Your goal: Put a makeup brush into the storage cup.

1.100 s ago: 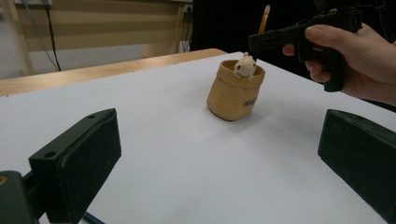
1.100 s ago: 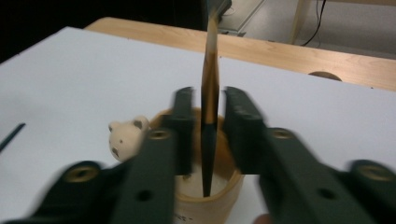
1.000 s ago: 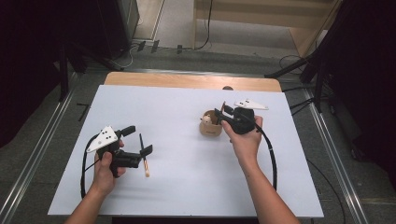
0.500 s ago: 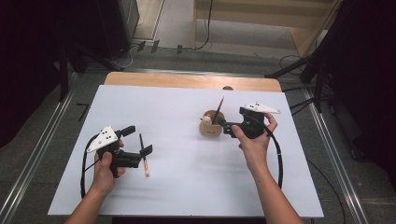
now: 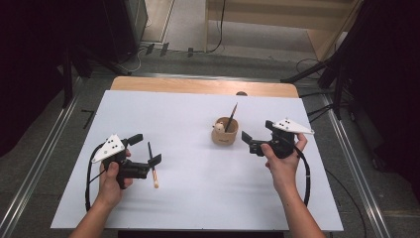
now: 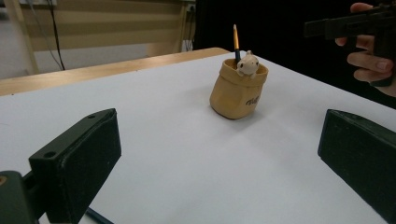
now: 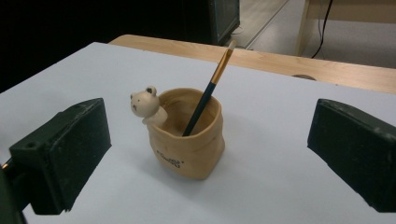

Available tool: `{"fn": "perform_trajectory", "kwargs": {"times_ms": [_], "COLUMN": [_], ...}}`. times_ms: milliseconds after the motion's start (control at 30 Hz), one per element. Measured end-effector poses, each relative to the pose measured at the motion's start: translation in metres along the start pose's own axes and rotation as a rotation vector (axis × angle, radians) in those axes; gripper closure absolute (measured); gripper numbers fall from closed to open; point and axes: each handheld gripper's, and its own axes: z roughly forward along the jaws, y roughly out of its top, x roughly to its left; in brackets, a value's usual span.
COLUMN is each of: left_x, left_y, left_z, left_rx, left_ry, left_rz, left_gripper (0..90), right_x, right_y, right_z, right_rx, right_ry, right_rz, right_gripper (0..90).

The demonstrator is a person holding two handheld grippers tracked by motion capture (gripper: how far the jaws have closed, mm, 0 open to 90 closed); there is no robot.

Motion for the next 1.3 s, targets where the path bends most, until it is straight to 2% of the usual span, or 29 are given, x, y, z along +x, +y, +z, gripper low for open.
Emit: {"fn": "perform_trajectory", "kwargs": {"times_ms": [400, 600, 700, 900, 1000, 1100, 1300], "left_x": [0.001, 0.002, 0.000, -0.003, -0.003, -0.005, -0.008], "left_y": [-0.001, 0.001, 0.004, 0.011, 0.010, 0.011, 0.022], "left_z": [0.002, 0.002, 0.002, 0.004, 0.006, 0.007, 0.016], "left_rx": [0.002, 0.009, 0.013, 0.032, 0.053, 0.095, 0.249], "left_ry": [0.009, 0.039, 0.050, 0.071, 0.081, 0.100, 0.178], "left_rz": [-0.002, -0.018, -0.009, -0.018, -0.033, -0.049, -0.087], "left_gripper": [0.1, 2.4, 2.4, 2.4, 3.8, 4.6, 7.9], "right_x": [-0.018, -0.028, -0.032, -0.041, -0.042, -0.043, -0.045], "right_y": [-0.025, -0.035, -0.038, -0.044, -0.048, -0.053, -0.060], "right_z": [-0.031, -0.048, -0.057, -0.074, -0.078, -0.079, -0.079], "right_rx": [-0.022, -0.032, -0.038, -0.053, -0.063, -0.067, -0.046], "right_ry": [-0.044, -0.064, -0.076, -0.104, -0.118, -0.119, -0.119], "right_rz": [0.016, 0.021, 0.014, 0.000, -0.003, 0.003, 0.010], "right_gripper": [0.0, 0.0, 0.0, 0.0, 0.0, 0.0, 0.0]}}
